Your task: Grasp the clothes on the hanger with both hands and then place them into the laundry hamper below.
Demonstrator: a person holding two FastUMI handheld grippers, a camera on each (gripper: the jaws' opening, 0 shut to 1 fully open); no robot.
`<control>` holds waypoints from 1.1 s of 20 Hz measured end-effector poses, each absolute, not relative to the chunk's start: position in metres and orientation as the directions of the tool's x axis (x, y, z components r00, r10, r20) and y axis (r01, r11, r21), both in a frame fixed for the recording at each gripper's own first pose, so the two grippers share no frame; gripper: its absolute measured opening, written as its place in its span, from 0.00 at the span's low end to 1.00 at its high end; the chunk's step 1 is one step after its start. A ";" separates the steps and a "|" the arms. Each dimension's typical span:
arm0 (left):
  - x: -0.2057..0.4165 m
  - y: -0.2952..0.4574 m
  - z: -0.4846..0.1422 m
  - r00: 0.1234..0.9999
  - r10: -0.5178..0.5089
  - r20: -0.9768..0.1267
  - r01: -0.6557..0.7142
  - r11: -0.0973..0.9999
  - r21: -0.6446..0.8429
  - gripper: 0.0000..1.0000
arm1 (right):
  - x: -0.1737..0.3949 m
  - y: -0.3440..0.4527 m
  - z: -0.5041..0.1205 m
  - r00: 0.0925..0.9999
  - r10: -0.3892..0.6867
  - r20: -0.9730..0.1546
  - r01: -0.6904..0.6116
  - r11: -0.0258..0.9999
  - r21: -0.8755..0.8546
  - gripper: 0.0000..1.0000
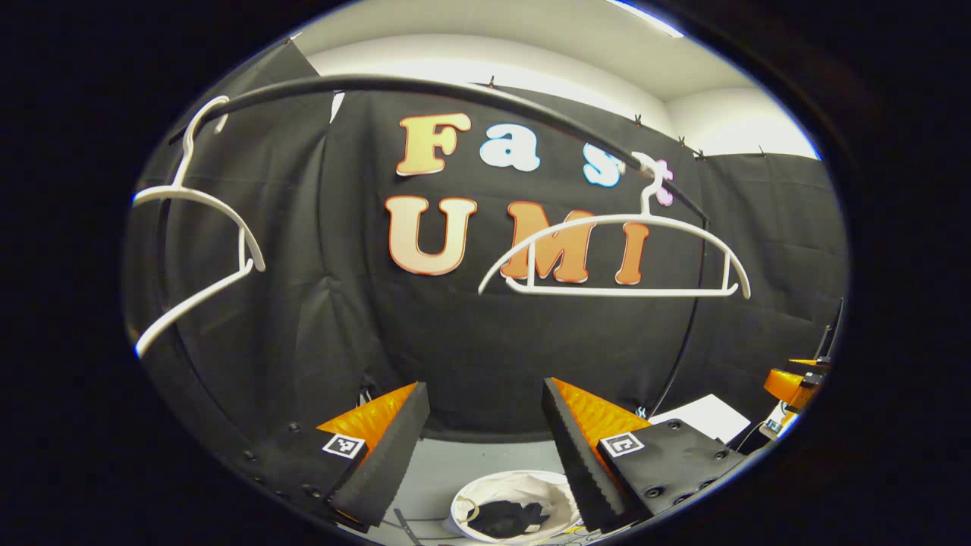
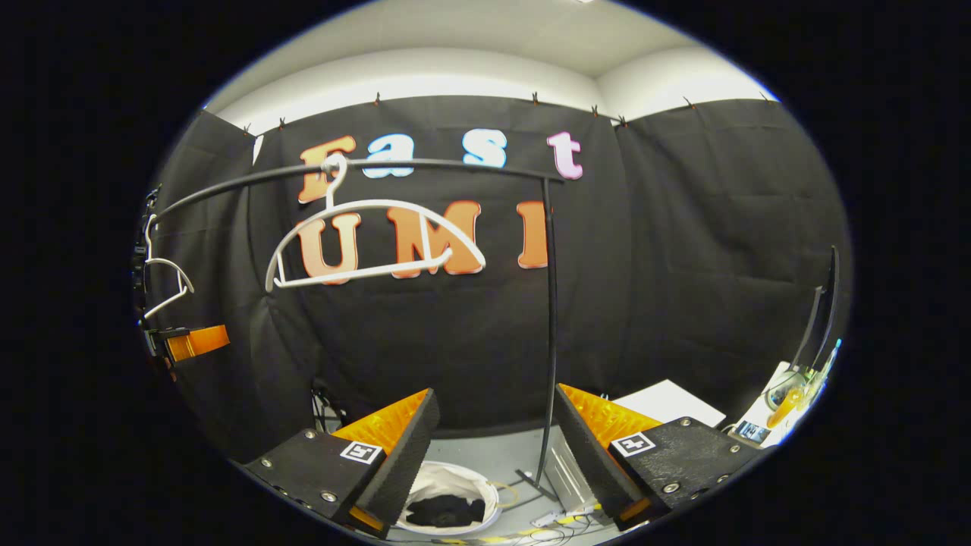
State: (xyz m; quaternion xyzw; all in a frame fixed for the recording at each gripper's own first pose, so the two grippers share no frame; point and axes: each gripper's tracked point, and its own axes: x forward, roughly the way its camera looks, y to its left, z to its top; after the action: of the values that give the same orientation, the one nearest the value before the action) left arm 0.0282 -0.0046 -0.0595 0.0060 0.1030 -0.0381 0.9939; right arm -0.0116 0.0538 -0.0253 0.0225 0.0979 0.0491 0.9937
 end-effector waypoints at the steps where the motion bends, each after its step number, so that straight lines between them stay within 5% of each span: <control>1: 0.026 -0.002 -0.047 0.982 -0.068 -0.176 0.071 0.997 0.007 0.94 | -0.012 0.055 -0.016 0.981 0.107 -0.161 -0.099 0.994 0.055 0.94; 7: 0.022 0.008 -0.017 0.996 -0.050 -0.074 0.051 0.999 0.011 0.94 | -0.011 0.060 0.009 0.989 0.133 -0.067 -0.125 0.986 0.107 0.94; 8: 0.022 0.006 -0.015 0.996 -0.061 -0.064 0.061 0.998 0.002 1.00 | -0.011 0.058 0.011 0.990 0.129 -0.058 -0.122 0.987 0.102 0.94; 9: 0.025 0.003 -0.016 0.996 -0.066 -0.062 0.065 0.998 -0.009 0.94 | -0.010 0.058 0.012 0.990 0.128 -0.055 -0.122 0.988 0.094 0.94; 22: 0.027 0.000 0.000 0.998 -0.057 -0.019 0.058 0.998 0.022 0.97 | -0.007 0.057 0.015 0.988 0.150 -0.039 -0.144 0.983 0.117 0.94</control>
State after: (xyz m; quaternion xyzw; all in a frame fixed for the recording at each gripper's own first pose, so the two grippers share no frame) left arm 0.0266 0.0001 0.0001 0.0113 0.0090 -0.0288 0.9995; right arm -0.0067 0.0567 0.0152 0.0572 0.0239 0.0738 0.9953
